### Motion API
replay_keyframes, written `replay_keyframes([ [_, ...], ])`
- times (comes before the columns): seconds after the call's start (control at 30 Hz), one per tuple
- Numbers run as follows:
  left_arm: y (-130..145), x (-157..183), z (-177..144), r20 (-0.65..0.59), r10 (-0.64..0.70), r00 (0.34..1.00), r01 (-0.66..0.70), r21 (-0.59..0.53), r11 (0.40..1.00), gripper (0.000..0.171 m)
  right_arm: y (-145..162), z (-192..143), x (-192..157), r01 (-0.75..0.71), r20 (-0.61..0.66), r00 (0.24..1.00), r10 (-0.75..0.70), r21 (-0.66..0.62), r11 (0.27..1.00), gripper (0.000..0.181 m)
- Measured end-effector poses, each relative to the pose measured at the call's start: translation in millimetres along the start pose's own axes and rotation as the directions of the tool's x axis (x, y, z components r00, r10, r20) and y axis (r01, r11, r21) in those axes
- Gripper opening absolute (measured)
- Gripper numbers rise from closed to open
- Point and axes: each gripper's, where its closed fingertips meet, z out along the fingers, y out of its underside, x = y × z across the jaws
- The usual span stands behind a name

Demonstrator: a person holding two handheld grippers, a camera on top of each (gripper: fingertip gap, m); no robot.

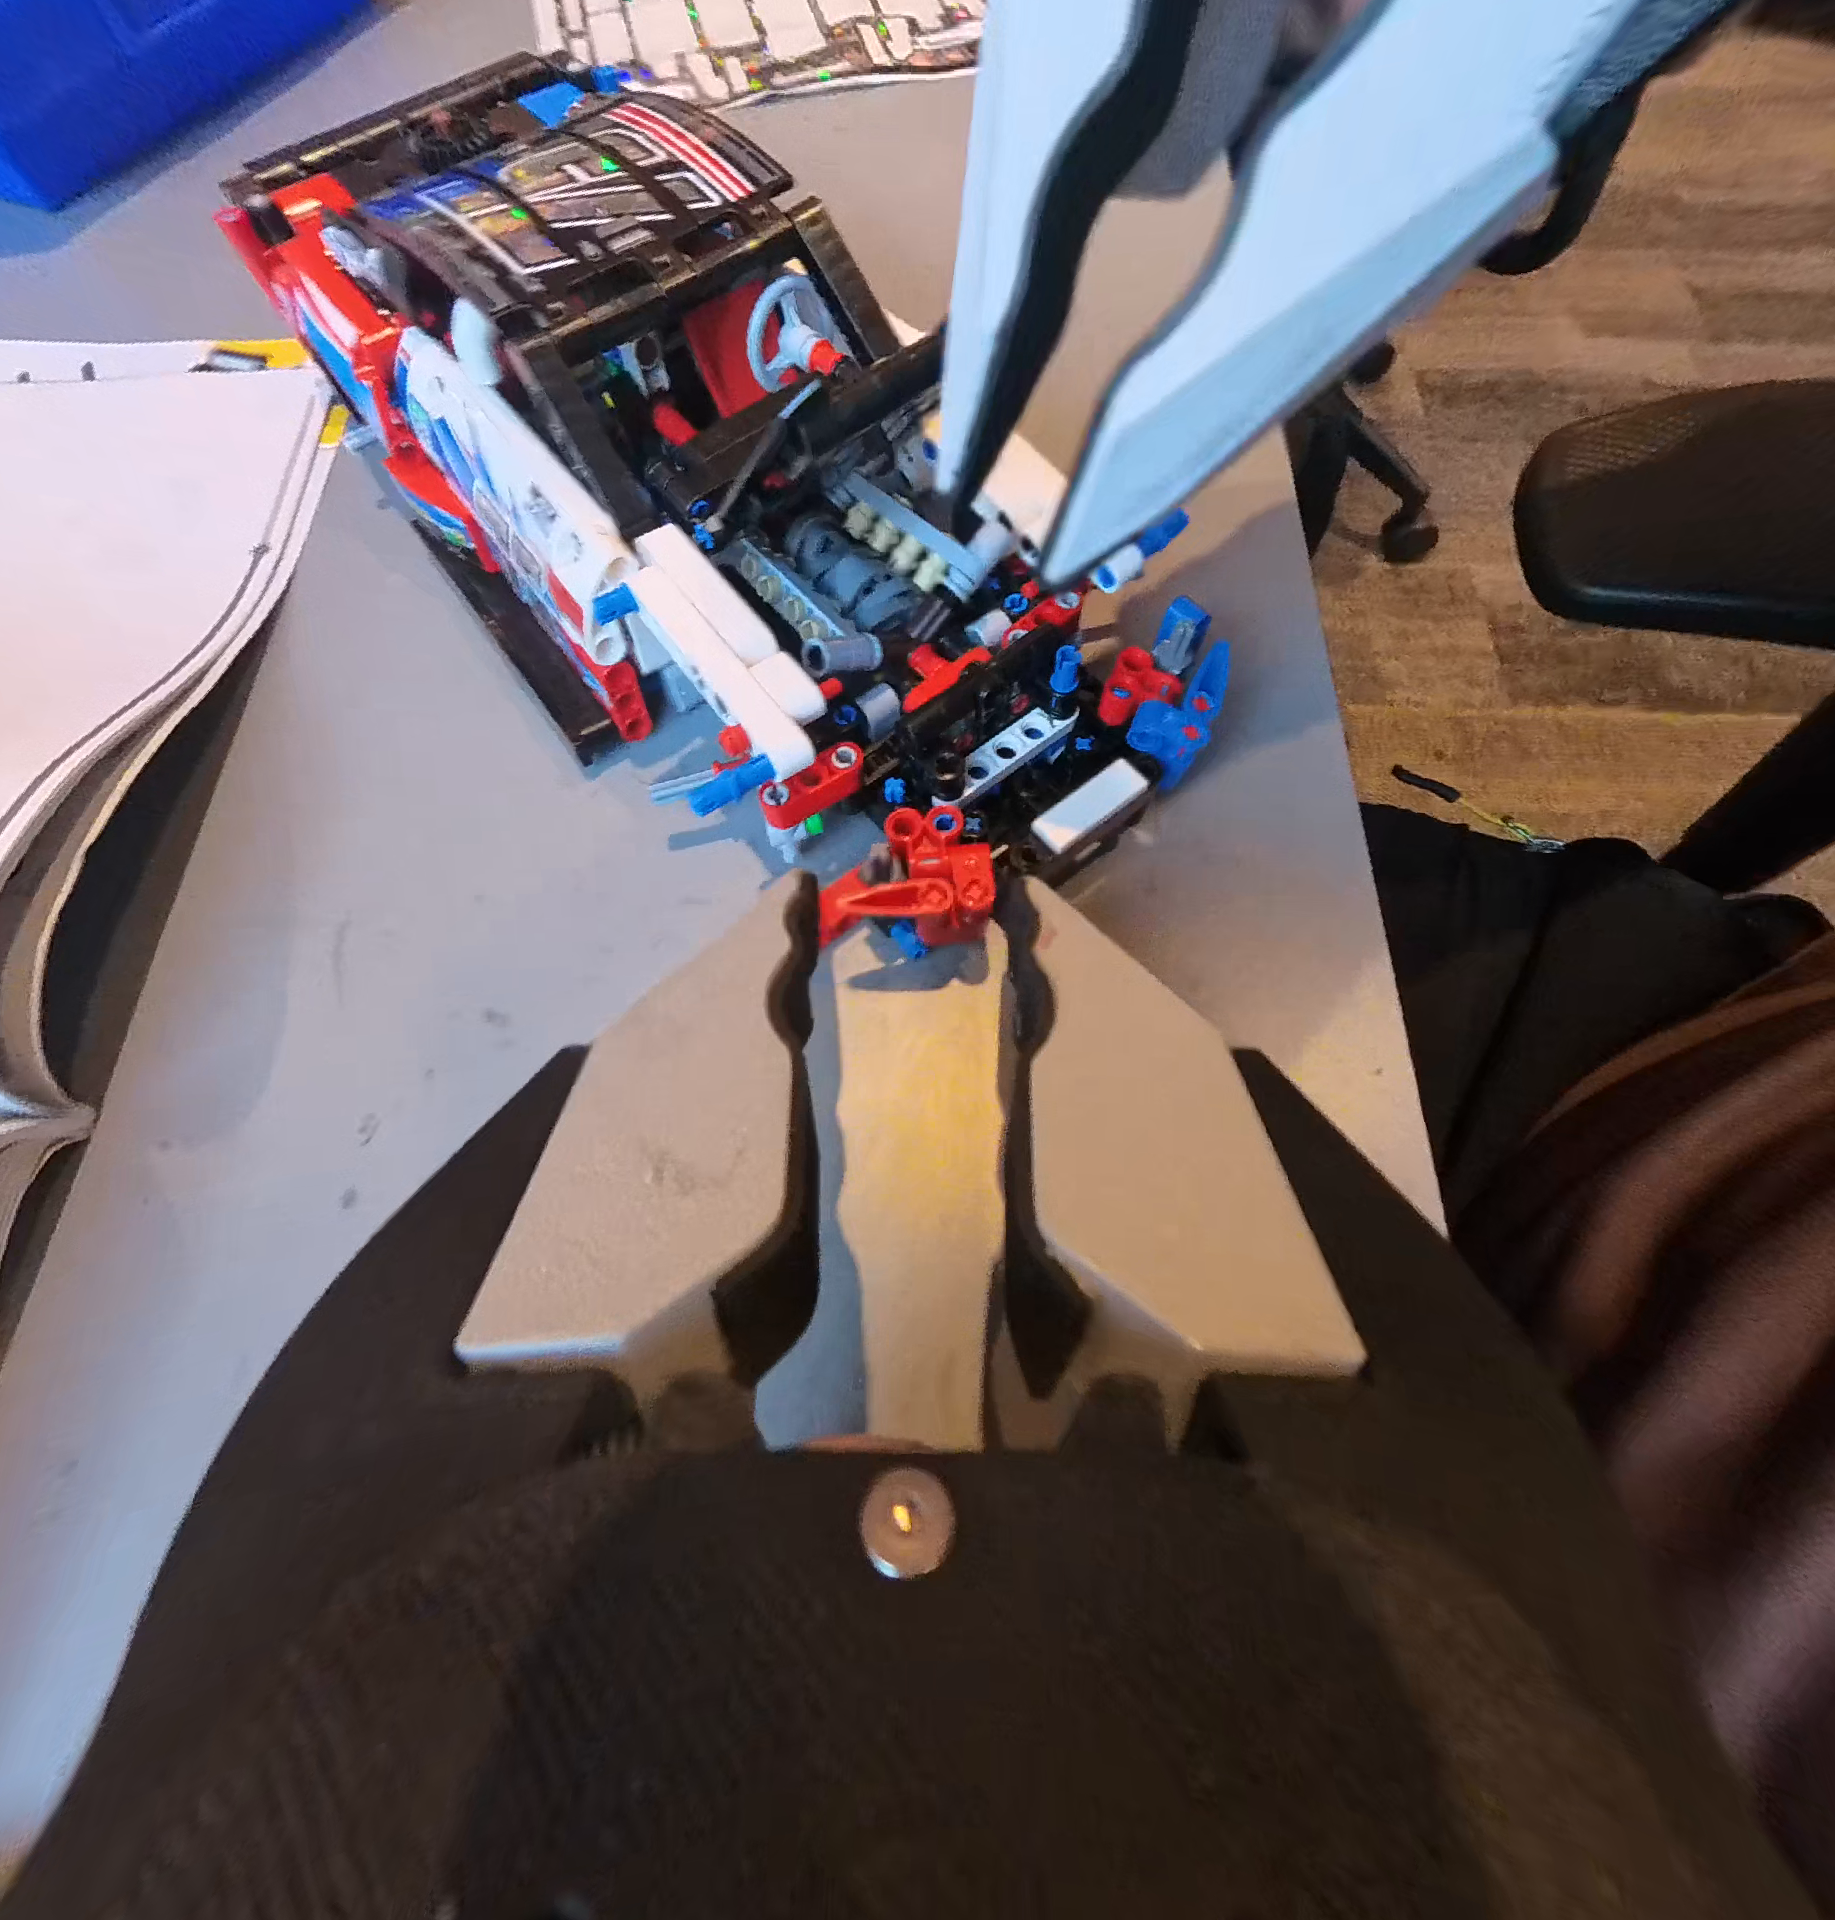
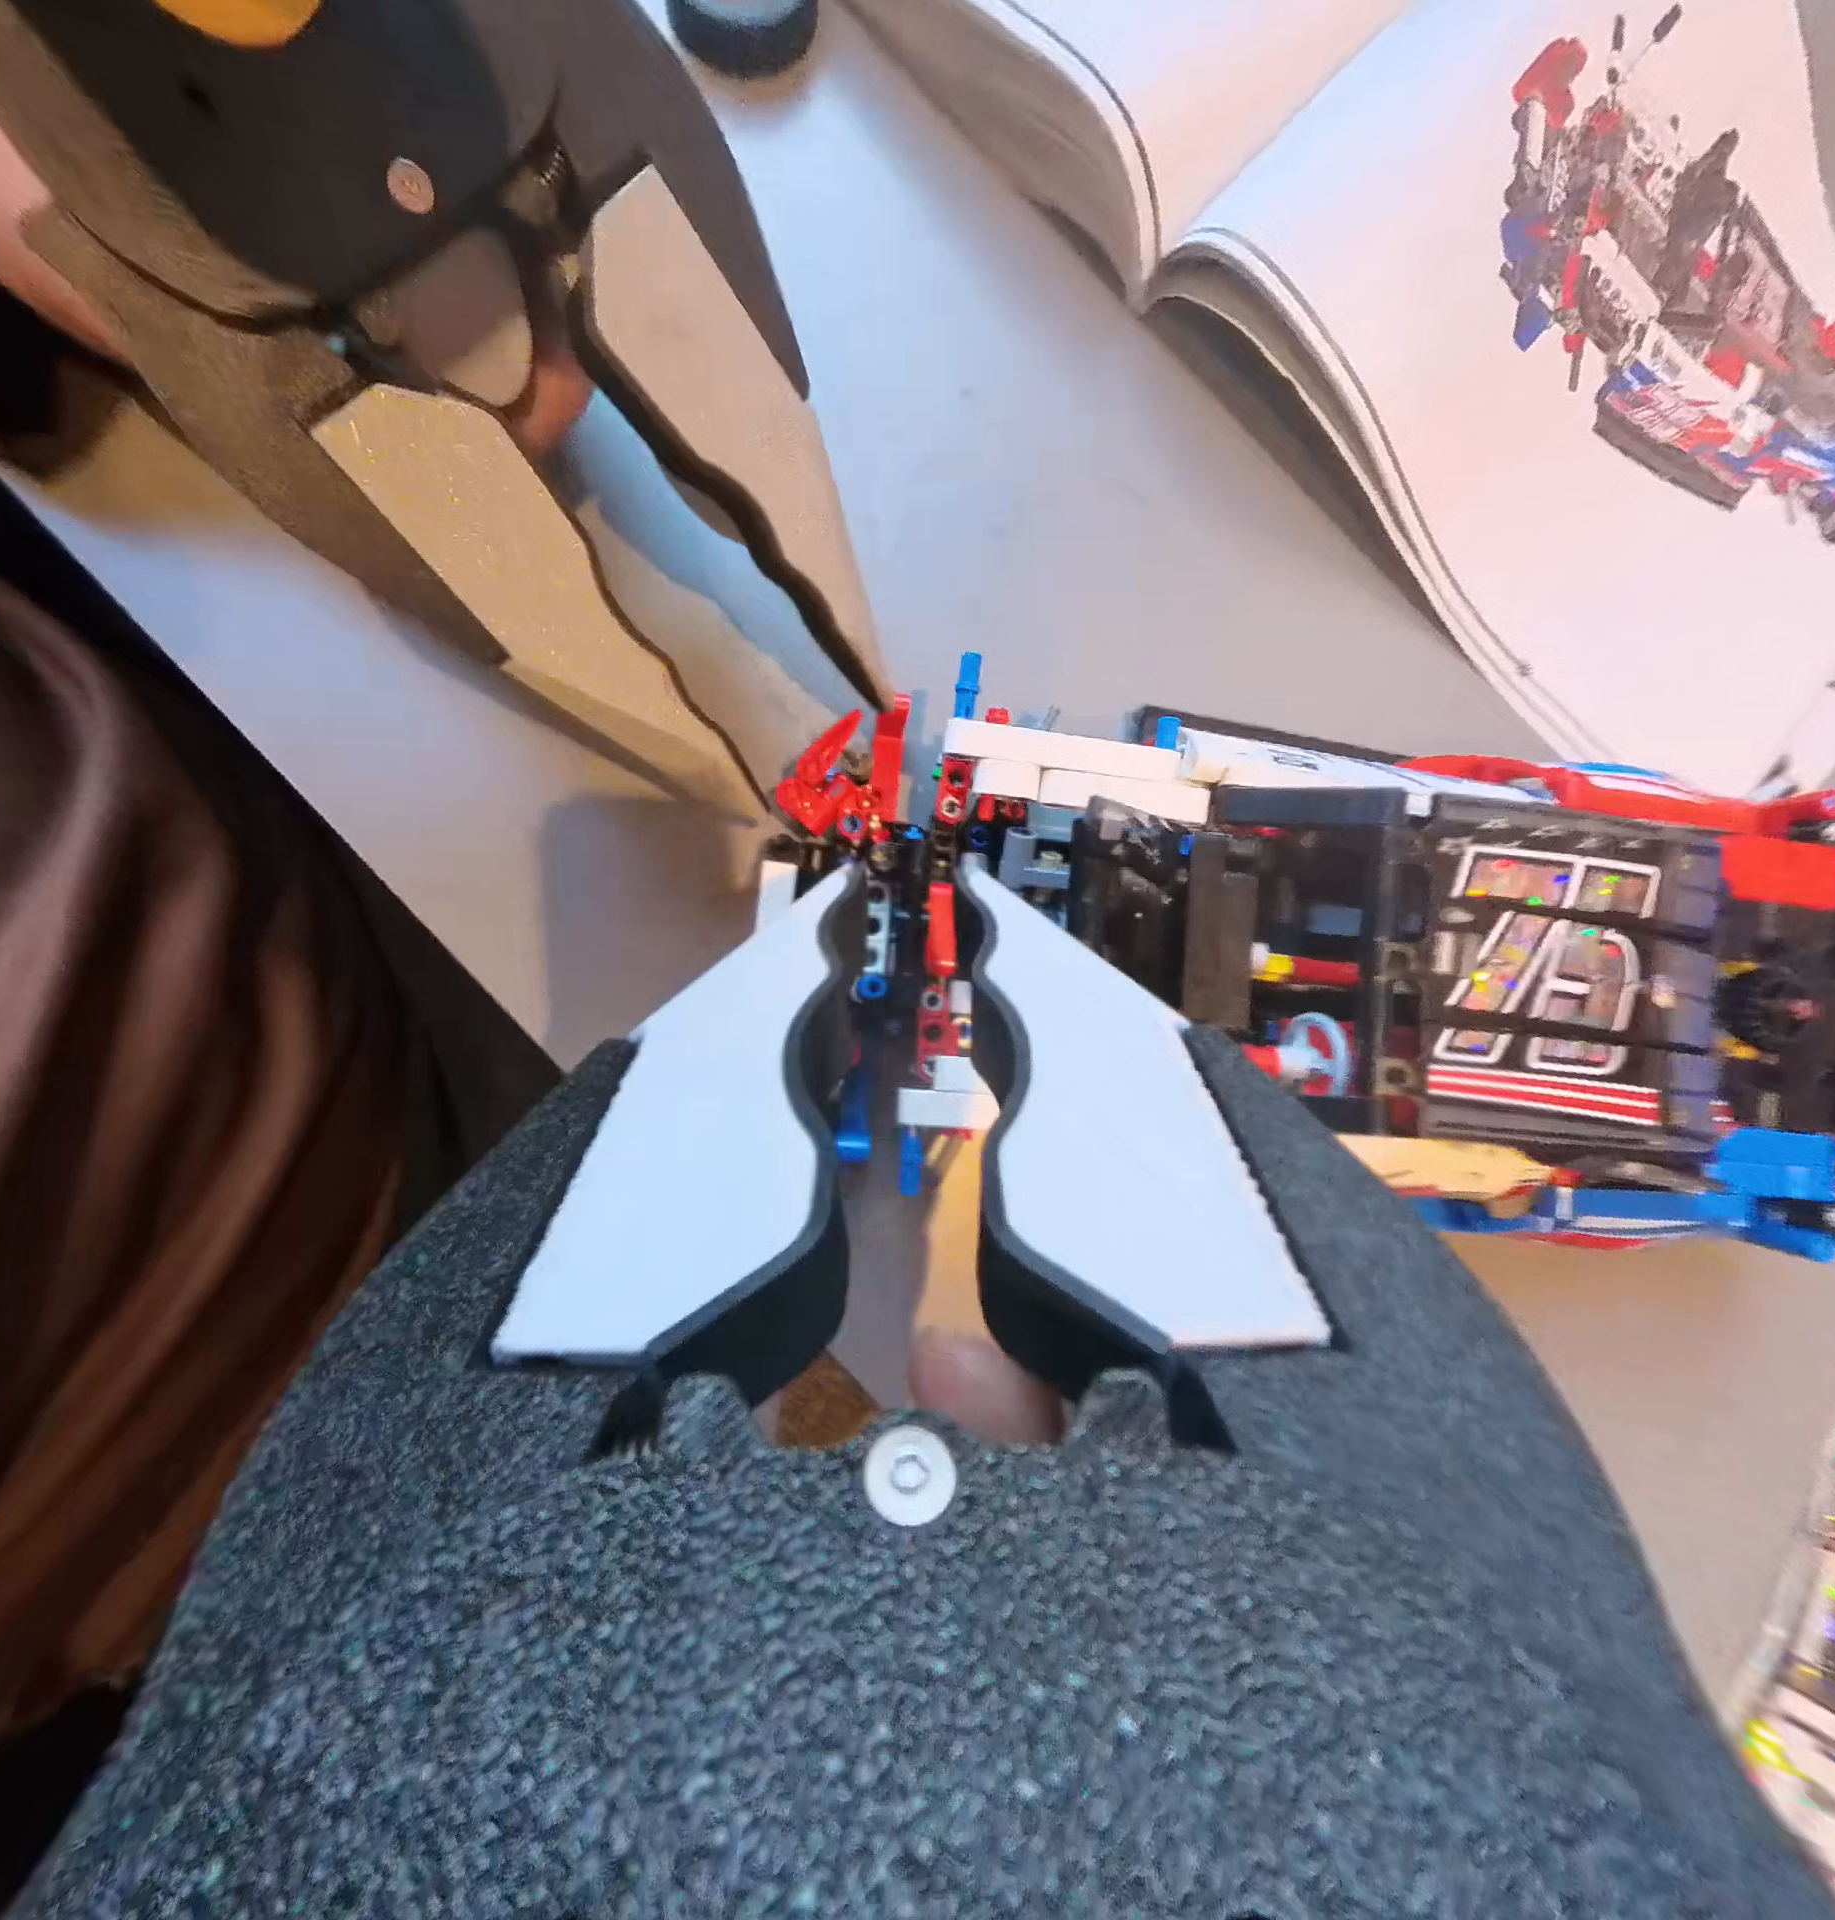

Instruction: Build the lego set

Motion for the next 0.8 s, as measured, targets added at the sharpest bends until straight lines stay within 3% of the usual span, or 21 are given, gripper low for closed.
replay_keyframes([
  [0.2, 7, 0, -49, 0.125, -0.126, 0.984, 0.115, 0.095, 0.989, 0.040, -4, -10, -3, -0.083, 0.020, 0.997, 0.081, 0.166, 0.983, 0.016],
  [0.33, 46, -13, -112, 0.304, -0.204, 0.931, 0.187, 0.083, 0.979, 0.030, -2, -15, 0, -0.108, 0.014, 0.994, 0.107, 0.223, 0.969, 0.016],
  [0.43, 82, -24, -143, 0.359, -0.303, 0.883, 0.318, 0.017, 0.948, 0.032, -6, -14, -4, -0.121, 0.048, 0.993, 0.112, 0.266, 0.956, 0.015],
  [0.6, 116, -44, -150, 0.457, -0.266, 0.849, 0.350, -0.108, 0.930, 0.029, -11, -10, -11, -0.109, 0.063, 0.993, 0.095, 0.287, 0.952, 0.015],
  [0.8, 126, -41, -145, 0.451, -0.237, 0.860, 0.343, -0.169, 0.924, 0.017, -10, -14, -12, -0.125, 0.065, 0.992, 0.110, 0.318, 0.940, 0.015],
])
